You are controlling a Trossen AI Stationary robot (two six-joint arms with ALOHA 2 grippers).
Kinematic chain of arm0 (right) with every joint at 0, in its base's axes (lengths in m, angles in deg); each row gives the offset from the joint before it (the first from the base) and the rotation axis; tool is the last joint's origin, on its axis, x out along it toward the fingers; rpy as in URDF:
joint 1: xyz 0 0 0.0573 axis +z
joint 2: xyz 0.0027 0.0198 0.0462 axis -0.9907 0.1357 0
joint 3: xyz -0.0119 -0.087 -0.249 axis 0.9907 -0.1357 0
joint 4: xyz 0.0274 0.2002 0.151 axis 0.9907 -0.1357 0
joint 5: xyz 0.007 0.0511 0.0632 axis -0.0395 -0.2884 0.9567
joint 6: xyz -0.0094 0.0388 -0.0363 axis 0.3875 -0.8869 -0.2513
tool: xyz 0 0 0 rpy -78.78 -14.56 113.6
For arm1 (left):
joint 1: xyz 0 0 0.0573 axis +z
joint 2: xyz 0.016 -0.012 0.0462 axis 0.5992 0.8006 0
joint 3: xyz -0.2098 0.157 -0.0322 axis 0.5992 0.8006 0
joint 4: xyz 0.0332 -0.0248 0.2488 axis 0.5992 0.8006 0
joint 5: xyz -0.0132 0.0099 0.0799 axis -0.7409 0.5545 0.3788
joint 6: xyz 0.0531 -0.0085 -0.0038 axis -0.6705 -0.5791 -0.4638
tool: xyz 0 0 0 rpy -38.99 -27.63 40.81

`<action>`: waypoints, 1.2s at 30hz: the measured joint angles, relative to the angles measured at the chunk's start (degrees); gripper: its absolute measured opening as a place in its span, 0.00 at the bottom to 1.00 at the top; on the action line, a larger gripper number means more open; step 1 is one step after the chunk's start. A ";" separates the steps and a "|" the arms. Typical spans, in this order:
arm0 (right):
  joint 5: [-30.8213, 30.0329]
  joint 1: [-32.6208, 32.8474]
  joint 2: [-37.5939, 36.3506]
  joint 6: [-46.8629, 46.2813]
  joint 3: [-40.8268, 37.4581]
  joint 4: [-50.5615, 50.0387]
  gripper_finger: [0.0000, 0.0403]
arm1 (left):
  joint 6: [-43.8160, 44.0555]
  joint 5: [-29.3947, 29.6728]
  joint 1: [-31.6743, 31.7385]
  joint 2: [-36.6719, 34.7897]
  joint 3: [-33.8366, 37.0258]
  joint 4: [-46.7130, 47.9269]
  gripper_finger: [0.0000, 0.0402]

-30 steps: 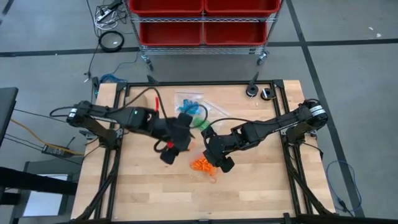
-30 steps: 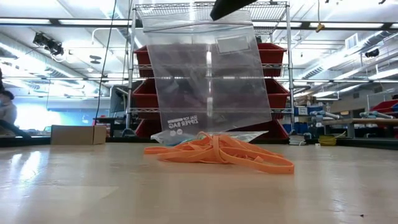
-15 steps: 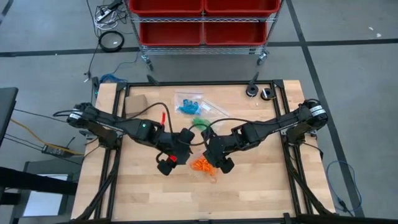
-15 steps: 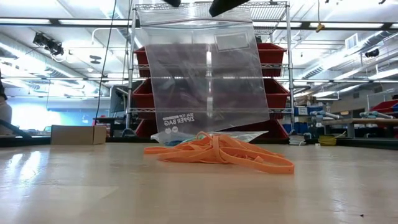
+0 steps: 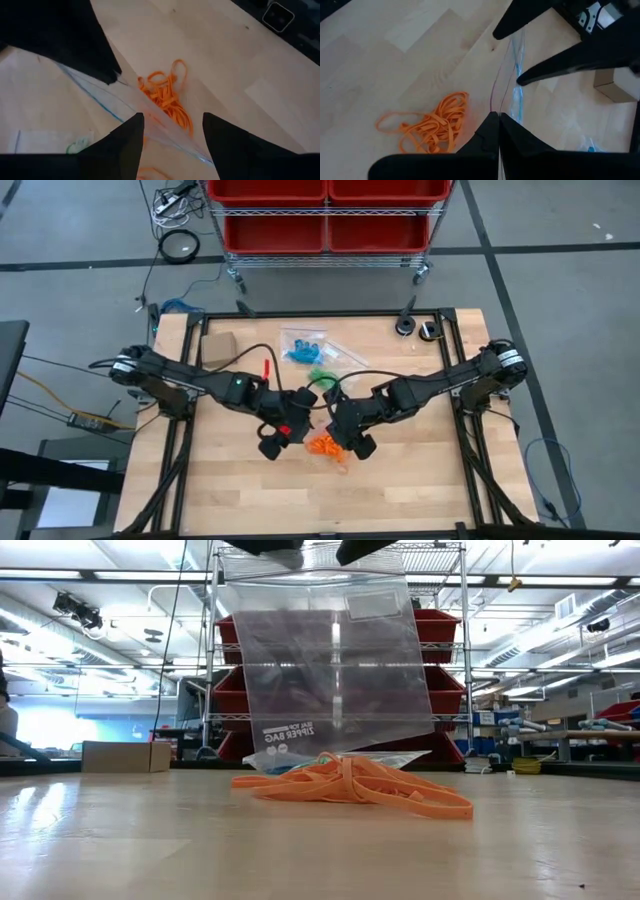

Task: Sort rubber bands
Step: Put the orange rubber band into the transparent zip bag

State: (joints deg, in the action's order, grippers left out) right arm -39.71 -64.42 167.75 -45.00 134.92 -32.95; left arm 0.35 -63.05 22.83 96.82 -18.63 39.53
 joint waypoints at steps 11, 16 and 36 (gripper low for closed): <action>-0.17 0.00 0.04 0.46 -0.02 0.16 0.00 | -1.50 -2.12 0.07 3.57 -0.02 1.98 0.52; -1.08 -0.32 0.04 0.61 -0.04 0.15 0.00 | -1.58 -3.94 0.07 3.60 -0.04 2.50 0.52; 1.53 -3.72 0.04 -1.09 -0.04 0.18 0.00 | -2.75 3.09 -2.34 3.56 -0.55 3.15 0.52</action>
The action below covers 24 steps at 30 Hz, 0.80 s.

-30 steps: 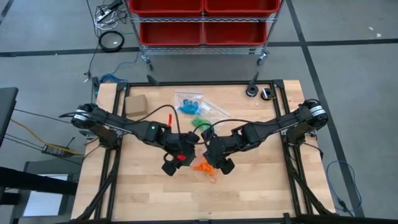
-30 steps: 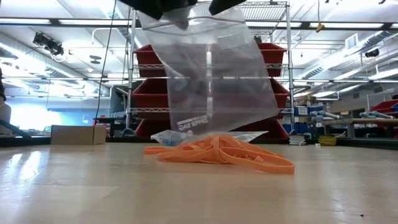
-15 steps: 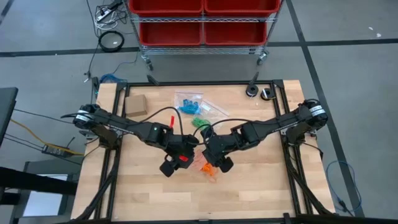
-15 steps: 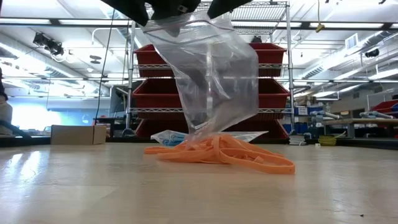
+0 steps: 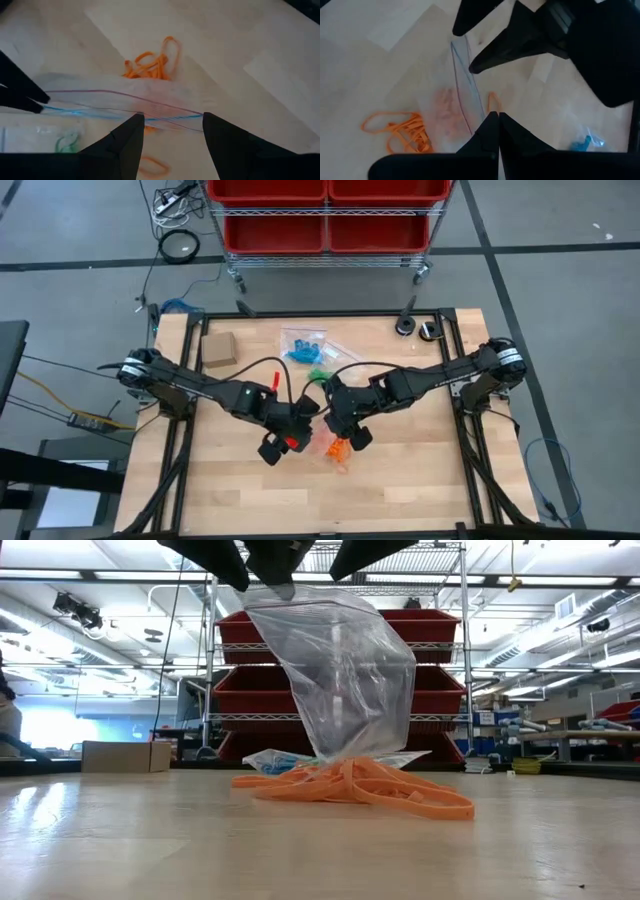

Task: Sort rubber bands
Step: Put the orange rubber band into the transparent zip bag

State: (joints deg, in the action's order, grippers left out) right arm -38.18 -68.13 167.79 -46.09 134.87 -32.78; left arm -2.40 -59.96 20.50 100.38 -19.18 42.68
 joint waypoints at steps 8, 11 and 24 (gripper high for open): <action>-1.35 0.02 0.00 0.07 0.00 -0.02 0.00 | -0.24 -2.12 0.17 0.00 0.00 -1.07 0.52; -1.93 0.02 -0.47 0.52 0.00 0.07 0.03 | -0.24 -2.10 0.20 0.00 0.00 -1.11 0.52; 3.54 1.71 -3.98 1.39 0.02 -3.38 0.34 | -0.17 -2.16 0.31 0.63 -0.02 -1.50 0.52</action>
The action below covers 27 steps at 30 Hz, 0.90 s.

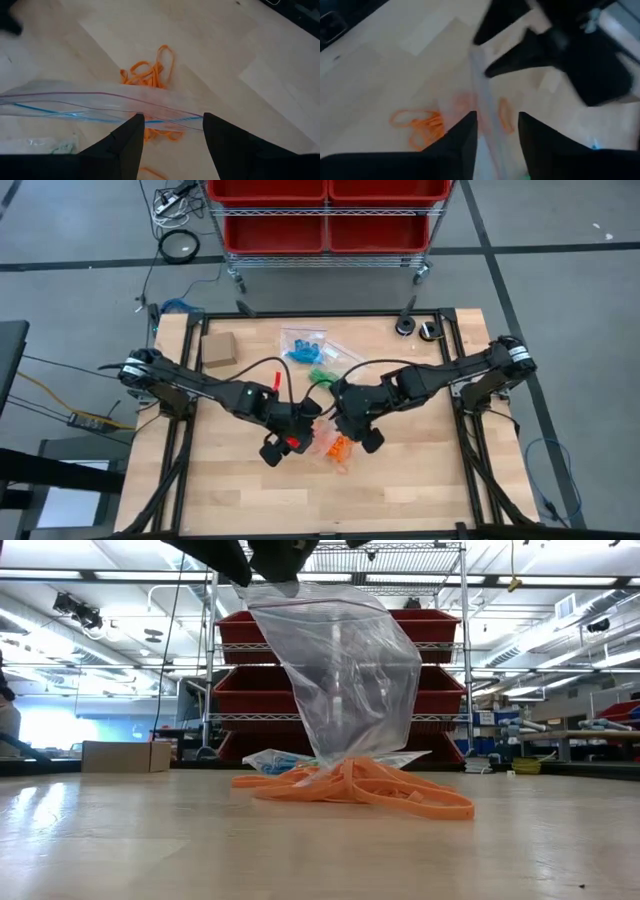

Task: Sort rubber bands
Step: Put the orange rubber band into the transparent zip bag

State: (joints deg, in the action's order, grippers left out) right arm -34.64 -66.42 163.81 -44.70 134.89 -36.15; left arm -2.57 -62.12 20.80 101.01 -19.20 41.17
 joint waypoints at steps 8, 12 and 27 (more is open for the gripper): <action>-5.36 1.00 0.35 0.42 -1.97 -3.00 0.46 | 0.00 -0.02 0.00 2.03 0.00 0.11 0.52; -7.36 0.56 0.31 -2.92 -1.97 -5.99 0.49 | 0.00 -0.02 0.02 2.04 0.02 -0.31 0.52; 3.75 -5.80 -1.95 -19.51 -7.72 -9.17 0.46 | 0.02 -0.02 0.00 2.04 0.02 -0.20 0.52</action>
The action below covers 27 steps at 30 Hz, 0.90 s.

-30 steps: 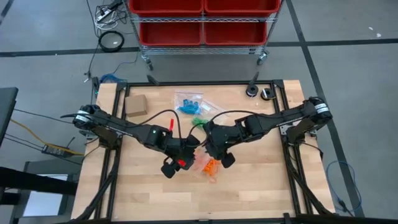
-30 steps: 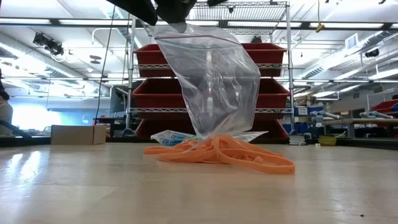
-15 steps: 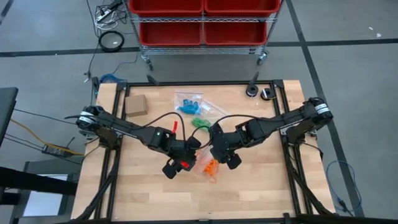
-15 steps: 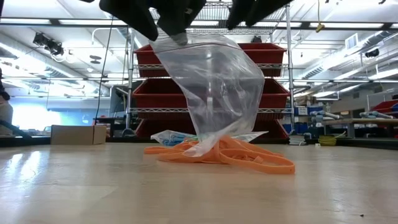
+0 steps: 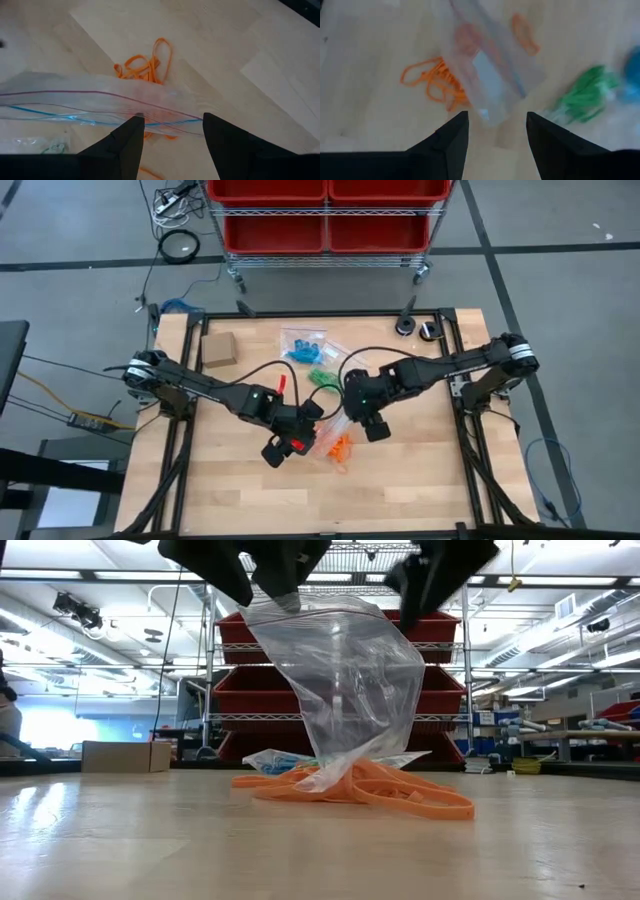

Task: Sort rubber bands
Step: Put the orange rubber band into the transparent zip bag

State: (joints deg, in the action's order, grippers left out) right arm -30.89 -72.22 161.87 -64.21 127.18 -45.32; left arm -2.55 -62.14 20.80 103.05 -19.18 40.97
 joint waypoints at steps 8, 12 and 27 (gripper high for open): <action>2.38 -0.02 -3.14 -1.72 -11.78 13.90 0.46 | 0.00 0.00 0.00 0.00 0.00 0.16 0.52; 2.35 -0.50 -5.66 -1.83 -18.16 24.03 0.45 | 0.00 0.00 0.00 0.00 0.00 0.08 0.52; 14.96 -4.40 -6.64 -3.22 -28.04 43.25 0.14 | 0.02 0.00 0.00 0.00 0.00 -1.51 0.52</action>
State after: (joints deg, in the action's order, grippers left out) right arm -15.92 -76.62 155.22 -67.43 99.14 -2.07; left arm -2.53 -62.14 20.80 103.05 -19.18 39.46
